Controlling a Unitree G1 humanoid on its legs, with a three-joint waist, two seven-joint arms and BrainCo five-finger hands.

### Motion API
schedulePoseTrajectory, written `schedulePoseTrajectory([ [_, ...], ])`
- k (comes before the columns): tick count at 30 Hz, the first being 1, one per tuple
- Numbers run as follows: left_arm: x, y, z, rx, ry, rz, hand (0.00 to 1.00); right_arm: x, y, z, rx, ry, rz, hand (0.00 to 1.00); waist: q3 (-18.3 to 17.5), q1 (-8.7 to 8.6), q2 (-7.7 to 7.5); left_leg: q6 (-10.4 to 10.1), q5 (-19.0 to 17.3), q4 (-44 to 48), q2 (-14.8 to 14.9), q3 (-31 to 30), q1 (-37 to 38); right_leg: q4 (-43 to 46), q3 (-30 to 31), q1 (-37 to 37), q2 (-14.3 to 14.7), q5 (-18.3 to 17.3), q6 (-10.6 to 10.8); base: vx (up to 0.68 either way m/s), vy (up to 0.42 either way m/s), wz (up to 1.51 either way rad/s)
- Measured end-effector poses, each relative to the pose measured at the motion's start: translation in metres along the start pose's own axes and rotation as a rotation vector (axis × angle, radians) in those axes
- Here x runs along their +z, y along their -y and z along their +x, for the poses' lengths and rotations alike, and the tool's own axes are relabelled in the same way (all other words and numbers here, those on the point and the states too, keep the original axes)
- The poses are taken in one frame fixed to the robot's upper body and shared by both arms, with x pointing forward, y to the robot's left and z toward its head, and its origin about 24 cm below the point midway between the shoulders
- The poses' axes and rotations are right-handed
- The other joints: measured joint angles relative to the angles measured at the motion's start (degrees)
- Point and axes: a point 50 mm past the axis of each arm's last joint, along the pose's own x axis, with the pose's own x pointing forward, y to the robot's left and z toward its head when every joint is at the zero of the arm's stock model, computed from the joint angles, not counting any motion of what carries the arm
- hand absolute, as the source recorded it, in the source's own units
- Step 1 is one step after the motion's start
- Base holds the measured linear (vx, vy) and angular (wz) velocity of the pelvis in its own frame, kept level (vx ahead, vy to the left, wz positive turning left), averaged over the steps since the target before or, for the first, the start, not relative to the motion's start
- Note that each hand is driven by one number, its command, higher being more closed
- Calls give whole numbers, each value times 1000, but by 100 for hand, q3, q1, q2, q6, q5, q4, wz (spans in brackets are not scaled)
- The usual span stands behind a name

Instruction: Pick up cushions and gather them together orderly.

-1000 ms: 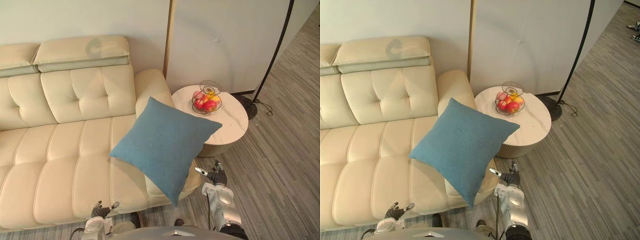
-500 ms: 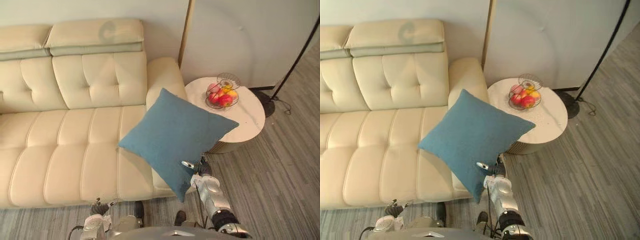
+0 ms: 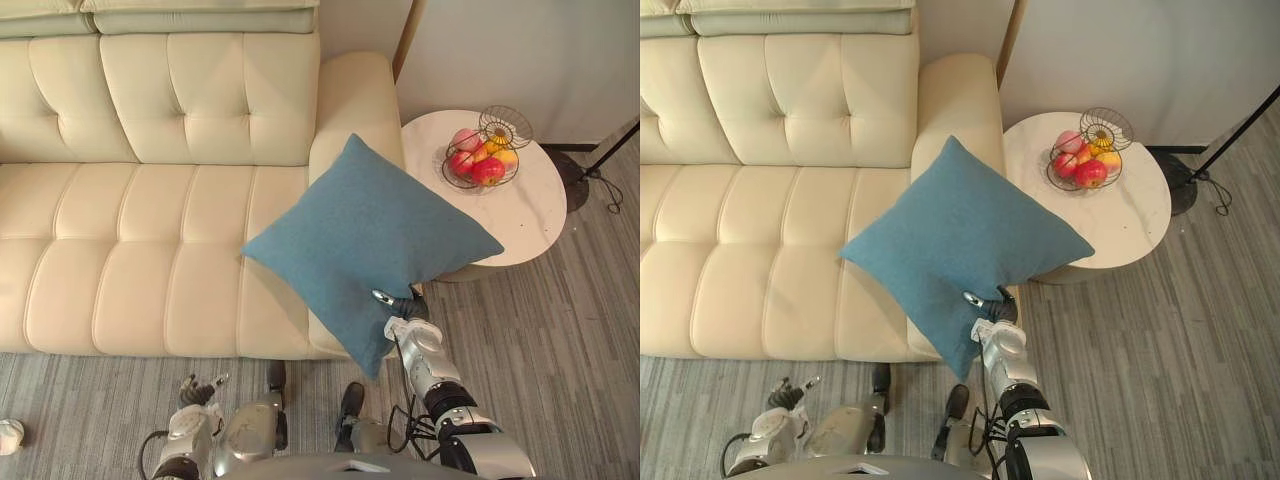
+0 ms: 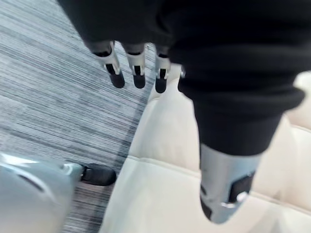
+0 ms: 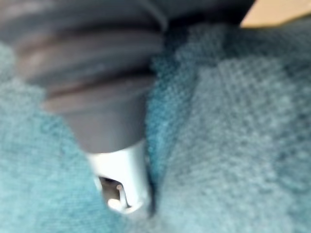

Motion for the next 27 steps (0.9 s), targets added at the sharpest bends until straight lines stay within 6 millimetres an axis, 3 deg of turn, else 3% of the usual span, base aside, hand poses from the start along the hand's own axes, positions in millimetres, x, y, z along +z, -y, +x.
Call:
schedulePoseTrajectory([
  [4, 37, 7, 1, -12, 147, -52, 0, 1, 7, -4, -11, 23, 54, 100, 2, -9, -1, -14, 2, -13, 54, 1, 5, 6, 3, 5, 35, -15, -26, 0, 0, 0],
  [11, 81, 4, -2, -28, 326, -59, 0, -4, 26, -13, -16, 23, 68, 100, 8, -68, -11, -55, -29, -4, 63, 49, 138, -17, 100, 144, 40, -16, -22, 35, 3, 0],
  [20, 114, -2, -7, -57, 459, 6, 0, -3, 30, -16, 31, 31, -42, 100, 4, -182, -25, -79, -106, -36, 90, 301, 336, -40, 554, 216, 54, -6, -3, 9, 14, -14],
  [27, 137, 3, -8, -141, 530, 132, 0, 13, 37, -16, 59, 93, -167, 100, -4, -268, -36, -63, -126, -9, 80, 371, 347, -58, 643, 194, 48, 15, 25, 19, 12, -5],
])
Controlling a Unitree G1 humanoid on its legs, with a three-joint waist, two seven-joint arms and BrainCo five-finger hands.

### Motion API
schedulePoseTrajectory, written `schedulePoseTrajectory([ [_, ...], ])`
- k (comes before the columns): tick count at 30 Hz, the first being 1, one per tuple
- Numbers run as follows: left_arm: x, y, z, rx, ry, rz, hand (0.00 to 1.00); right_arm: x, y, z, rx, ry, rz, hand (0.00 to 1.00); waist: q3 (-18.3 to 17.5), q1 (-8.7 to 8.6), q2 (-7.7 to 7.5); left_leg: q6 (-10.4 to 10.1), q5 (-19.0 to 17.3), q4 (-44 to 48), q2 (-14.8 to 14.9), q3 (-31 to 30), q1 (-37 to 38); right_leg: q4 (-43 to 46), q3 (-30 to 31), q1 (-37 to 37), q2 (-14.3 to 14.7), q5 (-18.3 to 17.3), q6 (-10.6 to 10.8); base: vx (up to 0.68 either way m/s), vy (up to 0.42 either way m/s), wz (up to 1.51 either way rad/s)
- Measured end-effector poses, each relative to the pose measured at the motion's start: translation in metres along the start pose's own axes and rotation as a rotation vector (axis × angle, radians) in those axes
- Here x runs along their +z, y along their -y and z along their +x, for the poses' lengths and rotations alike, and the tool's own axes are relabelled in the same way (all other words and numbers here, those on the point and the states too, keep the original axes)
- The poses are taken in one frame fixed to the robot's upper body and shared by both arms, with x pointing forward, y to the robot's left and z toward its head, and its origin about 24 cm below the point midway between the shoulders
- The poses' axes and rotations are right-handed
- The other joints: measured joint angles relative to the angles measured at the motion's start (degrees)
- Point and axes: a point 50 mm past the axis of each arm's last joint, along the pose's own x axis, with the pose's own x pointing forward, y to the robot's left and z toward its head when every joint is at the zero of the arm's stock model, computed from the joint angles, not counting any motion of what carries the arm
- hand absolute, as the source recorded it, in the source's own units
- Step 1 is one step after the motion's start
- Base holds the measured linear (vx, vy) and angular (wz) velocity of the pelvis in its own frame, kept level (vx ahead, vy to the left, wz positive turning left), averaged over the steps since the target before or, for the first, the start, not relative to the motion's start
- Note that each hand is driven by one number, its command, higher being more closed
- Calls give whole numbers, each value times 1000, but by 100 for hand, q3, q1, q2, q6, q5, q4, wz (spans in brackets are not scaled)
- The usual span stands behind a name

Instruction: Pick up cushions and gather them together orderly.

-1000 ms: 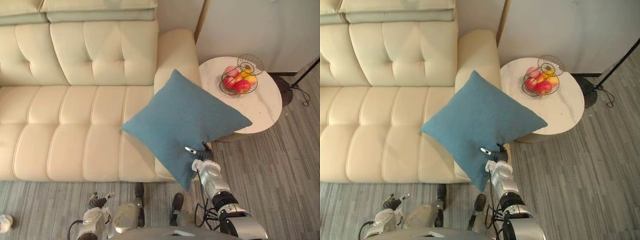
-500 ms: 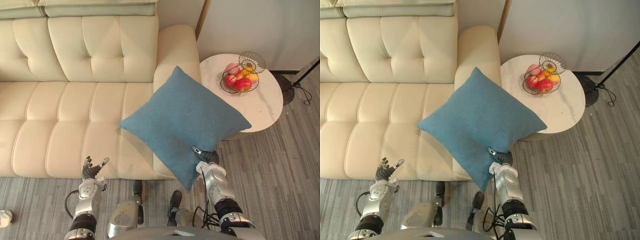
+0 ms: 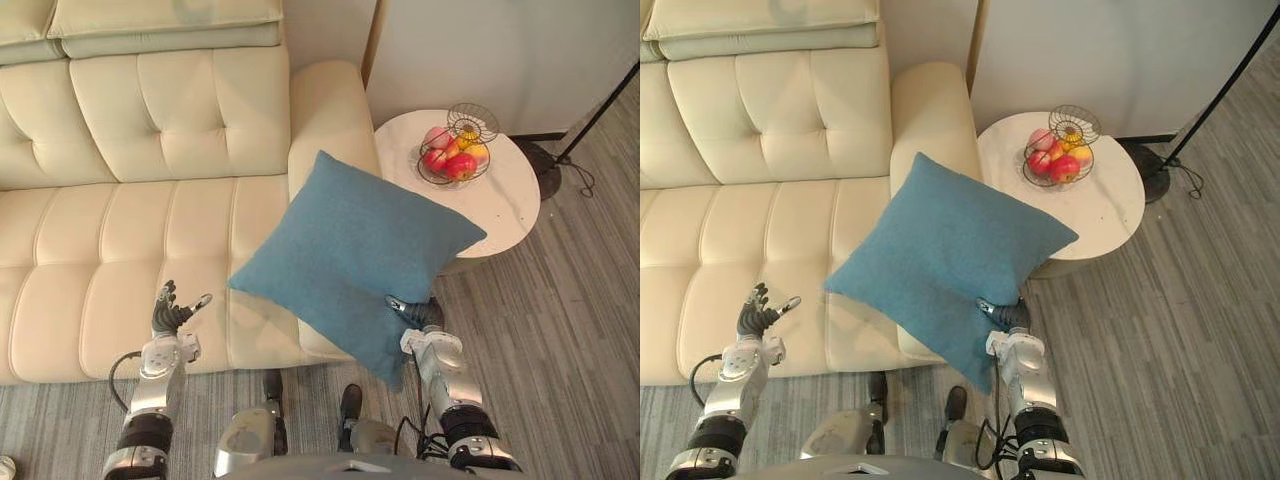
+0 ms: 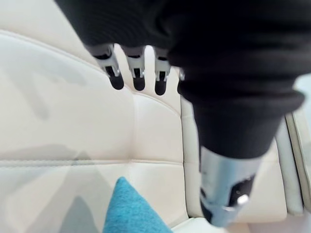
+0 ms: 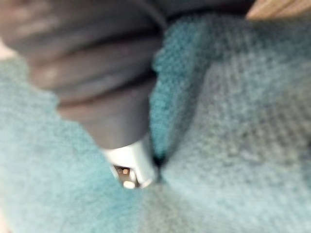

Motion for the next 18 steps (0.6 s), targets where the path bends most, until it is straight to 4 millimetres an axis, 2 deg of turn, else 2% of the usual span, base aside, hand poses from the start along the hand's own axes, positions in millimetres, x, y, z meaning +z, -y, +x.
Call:
schedulePoseTrajectory([
  [6, 14, 23, 6, -153, 46, 100, 0, 15, 5, 3, 41, 46, -85, 100, -6, -93, 0, 11, -33, 7, -4, 139, -100, -19, 162, -196, -4, 49, 35, 6, 15, -13],
  [13, 36, 64, 17, -297, 102, 192, 0, 37, -7, 13, 72, 115, -86, 100, -8, -316, -4, 98, 51, 14, -2, 379, -664, -28, 365, -848, 3, 286, 55, 15, 21, -17],
  [15, 48, 82, 18, -360, 138, 206, 0, 47, -11, 13, 86, 155, -86, 100, -7, -386, -4, 148, 85, 16, 4, 416, -870, -11, 435, -1083, -8, 395, 47, 4, 35, -11],
  [18, 58, 92, 22, -387, 160, 228, 0, 56, -13, 17, 90, 180, -90, 100, -5, -442, -8, 189, 113, 87, -26, 458, -1096, 85, 496, -1341, -61, 412, 48, 3, 45, -5],
])
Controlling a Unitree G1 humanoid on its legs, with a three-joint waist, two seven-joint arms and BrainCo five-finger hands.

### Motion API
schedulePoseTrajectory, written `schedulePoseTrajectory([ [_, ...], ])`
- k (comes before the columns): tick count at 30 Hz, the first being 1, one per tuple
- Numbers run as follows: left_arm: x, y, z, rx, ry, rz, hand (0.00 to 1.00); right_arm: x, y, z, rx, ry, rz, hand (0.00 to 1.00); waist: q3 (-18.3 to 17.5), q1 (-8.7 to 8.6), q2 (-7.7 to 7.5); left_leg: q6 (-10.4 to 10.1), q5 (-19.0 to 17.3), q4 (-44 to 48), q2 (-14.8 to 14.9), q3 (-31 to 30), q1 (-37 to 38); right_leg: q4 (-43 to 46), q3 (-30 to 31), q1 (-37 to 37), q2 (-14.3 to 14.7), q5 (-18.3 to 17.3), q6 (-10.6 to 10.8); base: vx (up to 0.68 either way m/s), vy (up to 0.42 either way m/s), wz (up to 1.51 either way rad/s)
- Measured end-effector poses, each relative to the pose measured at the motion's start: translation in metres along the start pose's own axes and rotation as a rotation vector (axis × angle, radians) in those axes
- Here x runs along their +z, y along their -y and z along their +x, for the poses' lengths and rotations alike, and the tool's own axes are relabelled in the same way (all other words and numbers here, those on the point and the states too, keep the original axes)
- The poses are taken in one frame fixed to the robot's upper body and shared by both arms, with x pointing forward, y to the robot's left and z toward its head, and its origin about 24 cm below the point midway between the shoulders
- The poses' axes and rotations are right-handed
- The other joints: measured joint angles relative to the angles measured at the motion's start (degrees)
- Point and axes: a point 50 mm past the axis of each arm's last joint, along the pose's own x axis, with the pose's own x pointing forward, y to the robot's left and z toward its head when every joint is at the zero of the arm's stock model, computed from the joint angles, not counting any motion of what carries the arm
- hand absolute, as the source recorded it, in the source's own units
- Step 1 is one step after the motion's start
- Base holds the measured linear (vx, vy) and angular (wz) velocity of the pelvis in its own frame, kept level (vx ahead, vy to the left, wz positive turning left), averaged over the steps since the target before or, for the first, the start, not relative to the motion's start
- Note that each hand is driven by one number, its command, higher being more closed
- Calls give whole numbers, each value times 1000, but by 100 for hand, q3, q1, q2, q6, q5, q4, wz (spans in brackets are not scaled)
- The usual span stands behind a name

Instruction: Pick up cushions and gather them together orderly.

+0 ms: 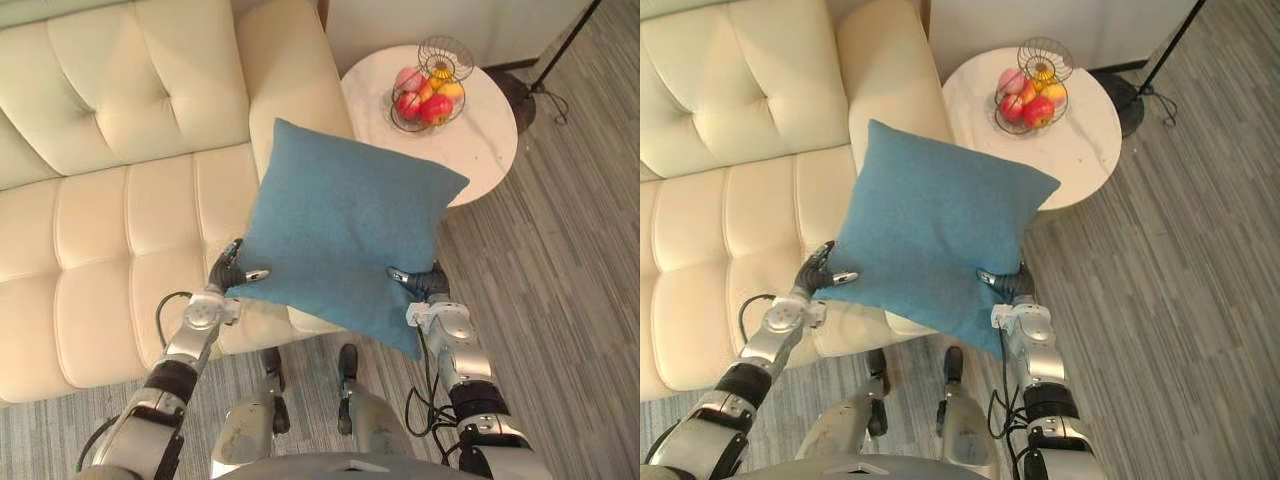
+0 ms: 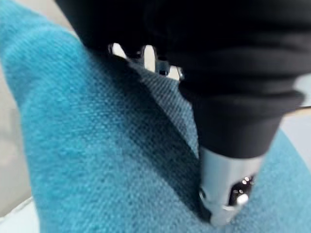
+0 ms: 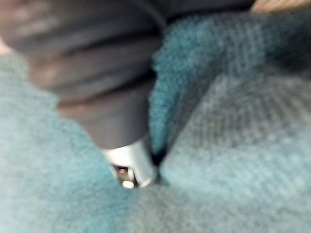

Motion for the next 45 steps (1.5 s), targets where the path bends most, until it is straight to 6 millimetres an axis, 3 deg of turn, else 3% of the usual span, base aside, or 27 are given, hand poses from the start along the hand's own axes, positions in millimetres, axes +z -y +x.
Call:
schedulePoseTrajectory([
  [1, 5, 0, 3, -2, 9, 8, 0, 4, 1, 1, 0, 12, -4, 100, 3, -16, -2, 21, -25, 144, -4, -1, -151, 36, 0, -98, -37, 1, 1, -8, 47, 4],
  [2, 9, 1, 7, -10, 14, 19, 100, 7, 0, 3, 2, 22, -9, 100, 11, -18, -11, 41, -52, 249, -4, 3, -251, 80, 6, -179, -45, 0, 1, -19, 44, 2],
  [9, 30, -3, 20, 1, 48, 78, 100, 24, -8, 8, 0, 89, -17, 100, 188, -24, -97, 16, -160, 571, 24, 109, -538, 412, 151, -532, -103, -4, 5, -71, 20, -7],
  [17, 42, 8, 17, -21, 114, 41, 100, 22, -7, -4, -36, 116, 2, 100, 251, -28, -93, -3, -145, 569, 25, 111, -524, 496, 141, -550, -126, -24, -1, -6, 7, 0],
  [22, 30, 21, -7, -42, 143, -72, 100, 4, -7, -22, -48, 70, 23, 100, 243, -20, -78, 12, -105, 358, -3, 73, -40, 183, 58, 11, -111, -30, 11, 101, 2, 3],
  [30, 14, 29, -43, -15, 152, -229, 100, -6, -8, -48, -24, 64, -30, 100, 179, -81, 23, -53, -57, 30, -86, -253, 568, -80, -254, 755, -117, -153, 54, 119, 0, 20],
  [36, 10, 25, -77, 87, 180, -363, 100, -6, -22, -62, 43, 78, -69, 100, -69, -35, 394, -70, -54, 65, -176, -871, 874, -4, -887, 1373, -161, -432, 64, 66, -10, 52],
  [39, 17, 20, -85, 141, 214, -401, 100, 5, -30, -62, 59, 128, -48, 100, -120, 134, 473, -172, -115, 436, -177, -1162, 704, 362, -1325, 1443, -249, -664, 31, -32, -13, 76],
  [41, 20, 16, -88, 176, 233, -417, 100, 13, -35, -58, 69, 159, -34, 100, -185, 137, 440, -342, -742, 733, 7, -621, 467, 445, -1635, 1429, -380, -661, 13, -89, 26, 86],
  [42, 21, 17, -88, 180, 239, -427, 100, 17, -35, -59, 69, 177, -34, 100, -235, 128, 420, -206, -993, 1266, 218, -68, 235, 448, -1789, 1402, -492, -650, 11, -68, 100, 63],
  [43, 20, 16, -89, 192, 239, -436, 100, 21, -36, -57, 73, 192, -35, 100, -240, 137, 430, -113, -1152, 1868, 556, 370, 135, 517, -1828, 1394, -572, -643, 22, -50, 174, 53],
  [44, 19, 18, -89, 199, 235, -456, 100, 22, -36, -56, 72, 197, -38, 100, -301, 110, 517, -115, -1213, 2371, 1114, 797, 161, 635, -1922, 1396, -642, -635, 47, -27, 190, 28],
  [45, 19, 18, -89, 198, 235, -458, 100, 22, -35, -56, 71, 197, -41, 100, -347, 87, 586, -87, -1166, 2410, 1310, 922, 182, 681, -1968, 1393, -643, -626, 64, -13, 258, 43],
])
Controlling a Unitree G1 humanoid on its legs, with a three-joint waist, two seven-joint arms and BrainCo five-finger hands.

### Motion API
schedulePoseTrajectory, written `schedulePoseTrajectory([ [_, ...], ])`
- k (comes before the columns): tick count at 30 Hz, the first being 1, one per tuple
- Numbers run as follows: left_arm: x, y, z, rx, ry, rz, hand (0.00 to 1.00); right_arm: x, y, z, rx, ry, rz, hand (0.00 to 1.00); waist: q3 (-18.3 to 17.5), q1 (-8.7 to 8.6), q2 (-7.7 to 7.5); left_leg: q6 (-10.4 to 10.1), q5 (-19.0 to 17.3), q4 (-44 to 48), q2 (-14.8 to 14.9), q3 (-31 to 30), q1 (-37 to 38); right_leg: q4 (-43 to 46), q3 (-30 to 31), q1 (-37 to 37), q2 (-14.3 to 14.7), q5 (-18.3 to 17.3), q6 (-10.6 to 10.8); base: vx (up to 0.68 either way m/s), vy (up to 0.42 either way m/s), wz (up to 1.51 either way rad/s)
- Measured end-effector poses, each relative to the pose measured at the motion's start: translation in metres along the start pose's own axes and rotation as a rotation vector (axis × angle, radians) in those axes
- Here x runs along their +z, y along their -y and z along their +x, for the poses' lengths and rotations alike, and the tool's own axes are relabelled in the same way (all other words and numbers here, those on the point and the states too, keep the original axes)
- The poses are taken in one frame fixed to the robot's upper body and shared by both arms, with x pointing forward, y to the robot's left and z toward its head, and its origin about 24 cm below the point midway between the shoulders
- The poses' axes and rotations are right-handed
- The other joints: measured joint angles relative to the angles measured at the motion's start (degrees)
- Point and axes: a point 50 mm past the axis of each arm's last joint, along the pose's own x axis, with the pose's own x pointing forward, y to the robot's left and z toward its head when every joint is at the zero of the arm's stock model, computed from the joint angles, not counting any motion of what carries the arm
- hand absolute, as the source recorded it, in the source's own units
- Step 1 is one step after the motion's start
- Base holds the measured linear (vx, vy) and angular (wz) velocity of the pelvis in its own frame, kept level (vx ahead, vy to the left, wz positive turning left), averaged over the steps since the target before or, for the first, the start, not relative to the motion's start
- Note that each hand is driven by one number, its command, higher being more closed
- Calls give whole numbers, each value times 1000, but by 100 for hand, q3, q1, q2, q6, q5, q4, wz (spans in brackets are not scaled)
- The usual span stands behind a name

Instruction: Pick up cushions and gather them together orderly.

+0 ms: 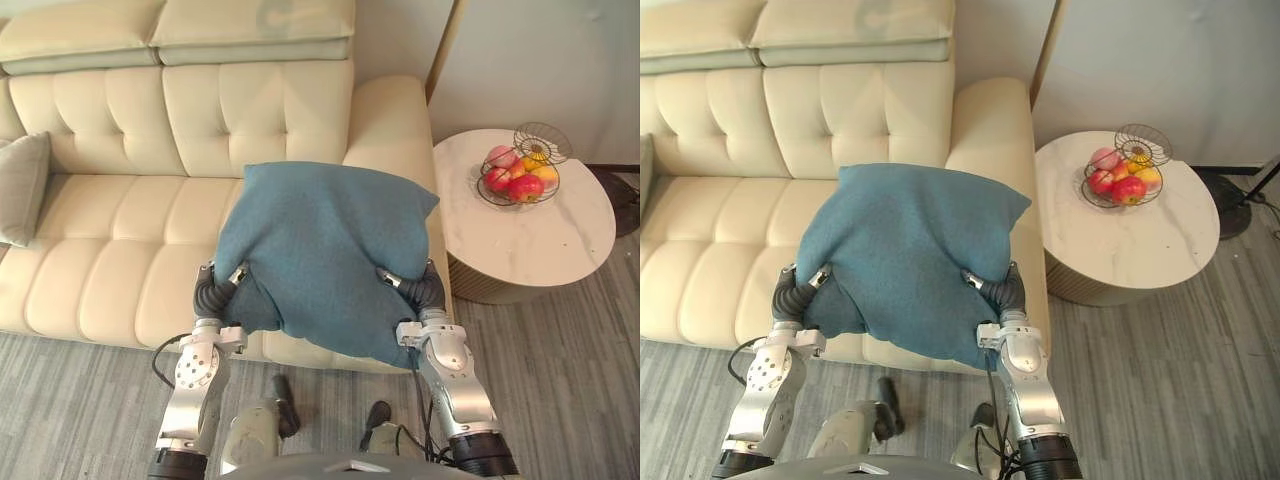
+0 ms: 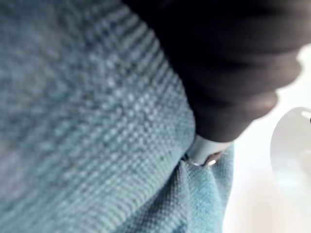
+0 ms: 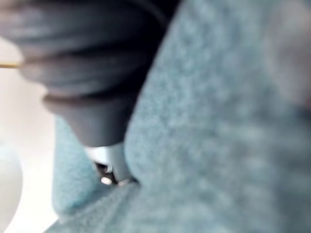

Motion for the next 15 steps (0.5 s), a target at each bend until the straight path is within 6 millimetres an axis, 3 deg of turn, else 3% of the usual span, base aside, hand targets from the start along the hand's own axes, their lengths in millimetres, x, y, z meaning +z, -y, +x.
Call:
schedulePoseTrajectory([
  [1, 0, 5, 1, -8, 0, -17, 100, 0, 3, 1, -14, 2, -8, 100, -102, -99, 131, -258, -5, -93, 88, 49, -6, 115, -124, -54, -27, 24, 52, -13, 292, 51],
  [3, 0, 6, 3, -26, 2, 3, 100, -1, 3, 0, -43, -6, 15, 100, -273, -182, -160, -89, 203, -521, -458, -50, -10, -15, -348, -33, -424, 160, 155, -28, 306, 73],
  [7, -5, 6, 2, -34, -22, 8, 100, -9, 5, 0, -67, -40, 29, 100, -335, -162, -269, 27, 397, -769, -884, -494, -24, -144, -811, 298, -638, 506, 120, -68, 191, 84],
  [10, -13, 4, 0, -37, -55, 29, 100, -21, 4, -4, -80, -92, 47, 100, -339, -83, -281, 121, 151, -601, -1036, -509, -142, 116, -935, 309, -888, 479, 82, -120, 151, 42],
  [11, -16, 4, 0, -41, -67, 34, 100, -25, 4, -6, -82, -112, 45, 100, -337, -73, -284, 146, 128, -594, -1094, -477, -154, 379, -875, 195, -1017, 434, 7, -100, 164, 18],
  [12, -22, 2, -3, -43, -95, 50, 100, -35, 4, -10, -85, -152, 45, 100, -313, -49, -323, 191, 99, -629, -1192, -390, -100, 1041, -555, -139, -1269, 366, -307, -106, 208, 6],
  [13, -24, 1, -4, -40, -107, 56, 100, -38, 3, -11, -83, -168, 46, 100, -297, -38, -348, 198, 95, -658, -1216, -346, -61, 1304, -365, -311, -1335, 357, -511, -97, 193, -9],
  [14, -30, -6, -10, -30, -137, 74, 100, -47, 1, -15, -78, -211, 55, 100, -257, -73, -406, 226, 91, -751, -1266, -358, 40, 1999, 327, -746, -1331, 132, -728, -89, 133, -3],
  [15, -35, -10, -14, -23, -166, 89, 100, -55, -2, -22, -81, -247, 69, 100, -231, -129, -437, 227, 91, -924, -1275, -393, 144, 2385, 785, -948, -1006, -290, -549, -69, 65, 8],
])
